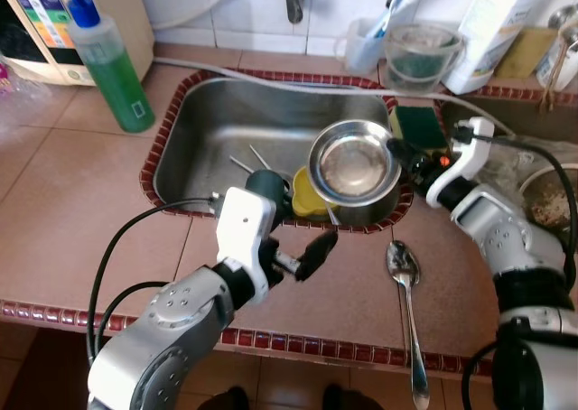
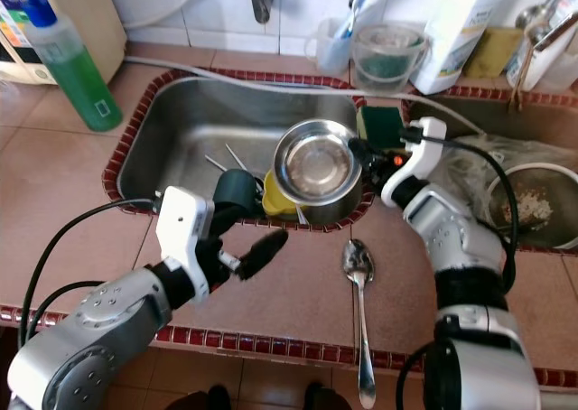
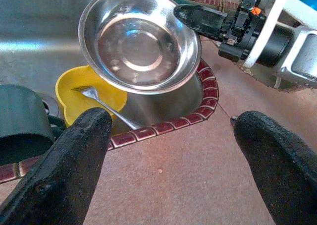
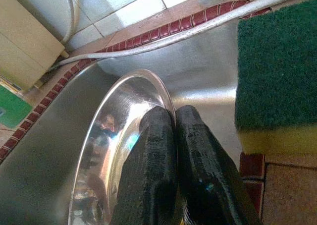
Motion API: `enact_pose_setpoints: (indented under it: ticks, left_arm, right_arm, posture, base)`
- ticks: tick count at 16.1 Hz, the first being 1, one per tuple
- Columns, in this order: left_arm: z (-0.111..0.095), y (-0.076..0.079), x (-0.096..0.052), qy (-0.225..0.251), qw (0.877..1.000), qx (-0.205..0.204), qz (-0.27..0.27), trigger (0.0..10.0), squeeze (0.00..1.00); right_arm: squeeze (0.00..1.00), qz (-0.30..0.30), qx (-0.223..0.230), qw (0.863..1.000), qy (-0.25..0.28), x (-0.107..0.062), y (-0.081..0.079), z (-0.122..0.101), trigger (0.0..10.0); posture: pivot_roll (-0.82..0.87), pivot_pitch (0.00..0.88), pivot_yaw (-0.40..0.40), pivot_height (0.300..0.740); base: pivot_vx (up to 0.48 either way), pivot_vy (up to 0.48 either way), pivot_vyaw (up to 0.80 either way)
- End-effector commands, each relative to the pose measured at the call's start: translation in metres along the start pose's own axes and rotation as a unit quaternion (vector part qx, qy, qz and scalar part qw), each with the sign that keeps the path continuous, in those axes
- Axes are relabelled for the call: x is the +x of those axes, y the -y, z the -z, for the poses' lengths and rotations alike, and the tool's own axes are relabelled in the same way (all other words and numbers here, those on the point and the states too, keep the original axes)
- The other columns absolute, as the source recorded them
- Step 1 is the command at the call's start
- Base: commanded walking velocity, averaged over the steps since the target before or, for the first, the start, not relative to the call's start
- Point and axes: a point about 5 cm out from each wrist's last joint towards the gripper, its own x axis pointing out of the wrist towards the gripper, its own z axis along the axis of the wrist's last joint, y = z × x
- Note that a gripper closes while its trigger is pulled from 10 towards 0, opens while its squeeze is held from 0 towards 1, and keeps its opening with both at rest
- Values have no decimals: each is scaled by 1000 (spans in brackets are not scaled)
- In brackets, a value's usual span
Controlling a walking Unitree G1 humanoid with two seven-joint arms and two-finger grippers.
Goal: Kitchen organization
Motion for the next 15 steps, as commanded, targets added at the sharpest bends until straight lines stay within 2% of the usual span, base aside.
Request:
enact_pose_setpoints:
  ticks: [1, 8, 9, 15]
  left_arm:
    - [-2, 2, -3, 1, 1000, 0, -4, 10000, 0]
    - [-2, 6, -3, -4, 1000, -14, -11, 10000, 0]
    - [-2, 7, -3, -4, 1000, -17, -12, 10000, 0]
    - [-2, 8, -3, -5, 1000, -21, -16, 10000, 0]
  right_arm:
    - [0, -4, -12, 1000, 2, 1, 1, -5, 10000]
    - [0, -20, -14, 1000, -16, 15, -5, -1, 10000]
    - [1000, -26, -13, 999, -14, 16, -6, -1, 10000]
    - [1000, -37, -6, 999, -3, 20, -8, 5, 10000]
  posture:
    - [-118, 281, -3, 740]
    - [-107, 289, -7, 740]
    - [-105, 287, -8, 740]
    - [-90, 270, -16, 740]
  base:
    - [0, 0, 0]
    - [0, 0, 0]
    - [0, 0, 0]
    - [0, 0, 0]
